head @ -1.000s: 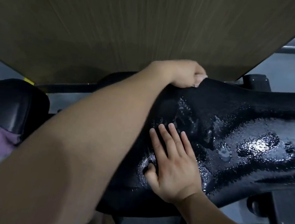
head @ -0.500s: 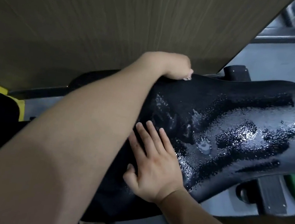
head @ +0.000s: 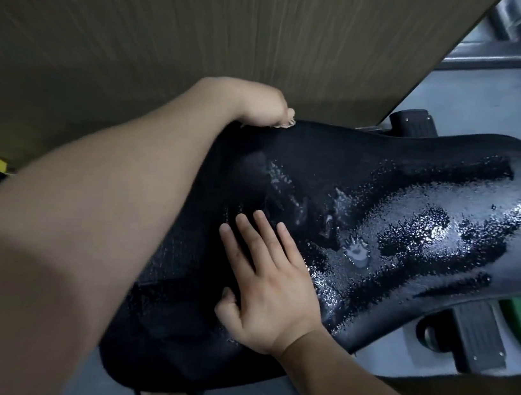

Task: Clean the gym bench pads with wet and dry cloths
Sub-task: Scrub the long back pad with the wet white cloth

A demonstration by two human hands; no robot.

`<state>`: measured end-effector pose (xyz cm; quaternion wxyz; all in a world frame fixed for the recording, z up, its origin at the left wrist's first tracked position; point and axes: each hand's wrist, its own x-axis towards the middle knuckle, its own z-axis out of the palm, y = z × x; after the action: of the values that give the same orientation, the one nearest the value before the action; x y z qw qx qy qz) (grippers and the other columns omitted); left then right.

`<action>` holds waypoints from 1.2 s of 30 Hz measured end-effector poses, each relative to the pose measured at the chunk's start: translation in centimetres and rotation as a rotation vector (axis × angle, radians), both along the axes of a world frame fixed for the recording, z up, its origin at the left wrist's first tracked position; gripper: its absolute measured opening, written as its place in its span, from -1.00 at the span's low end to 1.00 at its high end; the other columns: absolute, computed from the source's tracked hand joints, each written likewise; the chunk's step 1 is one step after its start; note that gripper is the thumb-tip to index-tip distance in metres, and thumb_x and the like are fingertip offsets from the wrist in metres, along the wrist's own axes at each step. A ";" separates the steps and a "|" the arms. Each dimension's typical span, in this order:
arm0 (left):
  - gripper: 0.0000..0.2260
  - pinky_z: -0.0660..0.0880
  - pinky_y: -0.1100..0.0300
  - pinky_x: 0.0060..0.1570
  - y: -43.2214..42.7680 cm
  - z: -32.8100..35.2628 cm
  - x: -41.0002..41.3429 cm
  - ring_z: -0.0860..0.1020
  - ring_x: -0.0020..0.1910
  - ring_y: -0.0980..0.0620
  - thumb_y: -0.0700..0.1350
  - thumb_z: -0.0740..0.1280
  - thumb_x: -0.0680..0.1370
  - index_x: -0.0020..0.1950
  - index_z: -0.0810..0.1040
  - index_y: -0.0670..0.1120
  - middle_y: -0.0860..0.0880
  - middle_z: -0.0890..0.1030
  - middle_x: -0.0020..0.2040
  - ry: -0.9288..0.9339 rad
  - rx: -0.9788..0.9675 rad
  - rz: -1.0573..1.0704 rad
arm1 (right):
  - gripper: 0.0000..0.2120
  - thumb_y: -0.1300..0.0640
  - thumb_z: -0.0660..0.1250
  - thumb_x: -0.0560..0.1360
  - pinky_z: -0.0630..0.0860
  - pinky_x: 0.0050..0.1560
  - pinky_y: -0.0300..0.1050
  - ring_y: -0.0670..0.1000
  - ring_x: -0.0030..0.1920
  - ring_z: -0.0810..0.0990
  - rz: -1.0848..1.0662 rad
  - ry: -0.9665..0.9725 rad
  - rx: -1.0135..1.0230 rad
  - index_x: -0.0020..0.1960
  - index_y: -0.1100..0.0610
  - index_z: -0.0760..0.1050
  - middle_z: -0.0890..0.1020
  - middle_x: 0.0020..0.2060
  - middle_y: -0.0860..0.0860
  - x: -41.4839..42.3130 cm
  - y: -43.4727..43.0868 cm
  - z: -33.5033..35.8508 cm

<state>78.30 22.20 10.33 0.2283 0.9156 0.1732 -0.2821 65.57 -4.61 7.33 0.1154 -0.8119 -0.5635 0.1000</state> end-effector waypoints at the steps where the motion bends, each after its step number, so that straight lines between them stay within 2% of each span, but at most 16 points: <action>1: -0.71 0.33 0.05 -0.07 -1.0 0.2 0.7 0.47 -0.08 -0.11 0.04 0.15 0.68 -0.05 0.53 -0.11 -0.11 0.56 -0.05 -0.015 -0.008 -0.033 | -0.19 -0.13 0.26 0.40 0.07 0.59 0.19 0.13 0.64 0.06 -0.002 -0.003 0.006 0.61 0.08 0.25 0.28 0.58 0.10 0.0 0.0 -0.1; 3: -0.66 0.43 0.04 0.14 -3.4 0.6 2.7 0.54 0.12 -0.15 0.02 0.11 0.70 0.19 0.59 -0.16 -0.14 0.60 0.17 -0.054 -0.045 -0.123 | -0.19 -0.13 0.28 0.39 0.09 0.59 0.19 0.13 0.64 0.08 -0.003 -0.008 0.014 0.60 0.08 0.28 0.30 0.58 0.11 -0.1 0.0 -0.1; 5: -0.63 0.43 0.03 0.19 -6.0 1.1 4.1 0.52 0.19 -0.15 -0.01 0.07 0.73 0.31 0.53 -0.19 -0.16 0.56 0.26 -0.076 -0.051 -0.221 | -0.21 -0.11 0.30 0.37 0.11 0.58 0.19 0.13 0.64 0.08 -0.005 -0.014 0.027 0.57 0.09 0.33 0.32 0.57 0.11 -0.1 0.1 -0.2; 7: -0.67 0.38 0.04 0.05 -7.4 1.2 4.6 0.50 0.12 -0.10 0.01 0.03 0.74 0.31 0.49 -0.10 -0.06 0.53 0.19 -0.093 -0.060 -0.270 | -0.23 -0.11 0.31 0.37 0.12 0.58 0.19 0.13 0.64 0.08 -0.006 -0.019 0.031 0.55 0.09 0.37 0.33 0.56 0.12 -0.1 0.1 -0.3; 9: -0.72 0.37 0.01 0.01 -6.8 0.9 3.6 0.50 0.08 -0.05 0.07 0.00 0.73 0.22 0.47 0.04 0.03 0.54 0.14 -0.155 -0.078 -0.277 | -0.21 -0.11 0.30 0.37 0.11 0.58 0.18 0.12 0.64 0.07 0.002 -0.028 0.018 0.57 0.10 0.33 0.31 0.57 0.12 -0.1 0.1 -0.4; 13: -0.78 0.45 -0.11 0.19 -2.4 -0.2 -1.0 0.54 0.09 -0.03 0.10 0.05 0.67 0.19 0.45 0.20 0.09 0.59 0.14 -0.199 -0.087 -0.208 | -0.17 -0.12 0.26 0.38 0.10 0.59 0.17 0.12 0.64 0.06 0.000 -0.043 -0.008 0.61 0.10 0.24 0.29 0.58 0.11 -0.1 0.1 -0.2; 16: -0.72 0.40 -0.14 0.34 1.4 -0.3 -5.8 0.53 0.26 -0.08 0.11 0.05 0.70 0.36 0.42 0.21 0.04 0.58 0.28 -0.175 -0.021 -0.089 | -0.19 -0.12 0.25 0.39 0.09 0.59 0.17 0.12 0.64 0.06 -0.003 -0.047 -0.018 0.61 0.09 0.25 0.29 0.58 0.11 -0.2 0.1 0.0; 20: -0.63 0.29 -0.05 0.48 3.6 -0.7 -11.6 0.40 0.47 -0.08 0.13 0.01 0.72 0.53 0.29 0.24 0.00 0.46 0.48 -0.151 0.106 0.024 | -0.21 -0.11 0.25 0.42 0.08 0.59 0.17 0.13 0.64 0.07 0.000 -0.039 -0.004 0.61 0.09 0.25 0.29 0.58 0.11 -0.2 0.0 0.0; 22: -0.54 0.08 0.09 0.58 2.9 -1.1 -11.4 0.18 0.61 -0.03 -0.03 0.04 0.73 0.65 0.14 0.11 -0.03 0.22 0.63 -0.162 0.190 0.015 | -0.21 -0.11 0.24 0.42 0.08 0.60 0.17 0.13 0.64 0.07 0.000 -0.042 -0.004 0.61 0.10 0.25 0.29 0.58 0.11 -0.2 -0.1 0.0; 24: -0.47 -0.06 0.13 0.60 0.7 -0.8 -9.7 -0.01 0.65 0.00 -0.14 0.05 0.70 0.68 0.02 0.01 -0.03 0.04 0.67 -0.207 0.184 -0.035 | -0.21 -0.11 0.24 0.42 0.09 0.59 0.17 0.13 0.64 0.08 0.004 -0.047 -0.003 0.61 0.10 0.24 0.29 0.58 0.12 -0.2 -0.1 0.0; 26: -0.45 -0.11 0.08 0.61 -2.8 -0.7 -7.9 -0.13 0.65 -0.02 -0.15 0.04 0.71 0.68 -0.07 -0.04 -0.03 -0.07 0.68 -0.288 0.154 -0.193 | -0.21 -0.11 0.25 0.41 0.10 0.58 0.18 0.14 0.63 0.09 0.001 -0.043 0.007 0.61 0.11 0.25 0.30 0.57 0.13 -0.2 -0.1 0.0; 28: -0.44 -0.15 0.06 0.62 -5.1 -1.2 -7.0 -0.19 0.65 -0.02 -0.19 0.05 0.71 0.68 -0.10 -0.04 -0.02 -0.12 0.68 -0.344 0.130 -0.346 | -0.22 -0.10 0.25 0.41 0.11 0.58 0.18 0.14 0.63 0.10 -0.005 -0.037 0.015 0.60 0.11 0.26 0.30 0.57 0.13 -0.3 0.0 0.1; 30: -0.38 -0.15 0.06 0.62 -4.6 -1.5 -7.9 -0.20 0.64 0.03 -0.27 0.08 0.68 0.68 -0.10 0.02 0.03 -0.12 0.68 -0.379 0.091 -0.384 | -0.22 -0.10 0.24 0.42 0.11 0.58 0.18 0.14 0.63 0.09 -0.004 -0.034 0.013 0.61 0.10 0.25 0.30 0.57 0.13 -0.3 -0.1 0.1; 33: -0.35 -0.13 0.04 0.61 -1.1 -1.4 -11.2 -0.18 0.64 0.08 -0.29 0.09 0.67 0.67 -0.10 0.09 0.08 -0.09 0.68 -0.390 0.128 -0.326 | -0.23 -0.11 0.22 0.43 0.09 0.59 0.17 0.13 0.63 0.09 0.000 -0.039 0.005 0.61 0.10 0.25 0.29 0.58 0.11 -0.3 -0.1 0.1; 36: -0.33 -0.15 0.04 0.60 0.1 -1.0 -13.5 -0.16 0.64 0.05 -0.34 0.10 0.65 0.68 -0.08 0.04 0.04 -0.08 0.68 -0.352 0.190 -0.213 | -0.23 -0.12 0.20 0.44 0.07 0.60 0.17 0.15 0.63 0.09 0.004 -0.049 -0.004 0.61 0.10 0.24 0.29 0.58 0.12 -0.3 -0.1 0.0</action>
<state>64.85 22.31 9.29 0.1366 0.9812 0.0590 -0.1227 65.32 -4.75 7.38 0.0999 -0.8130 -0.5678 0.0814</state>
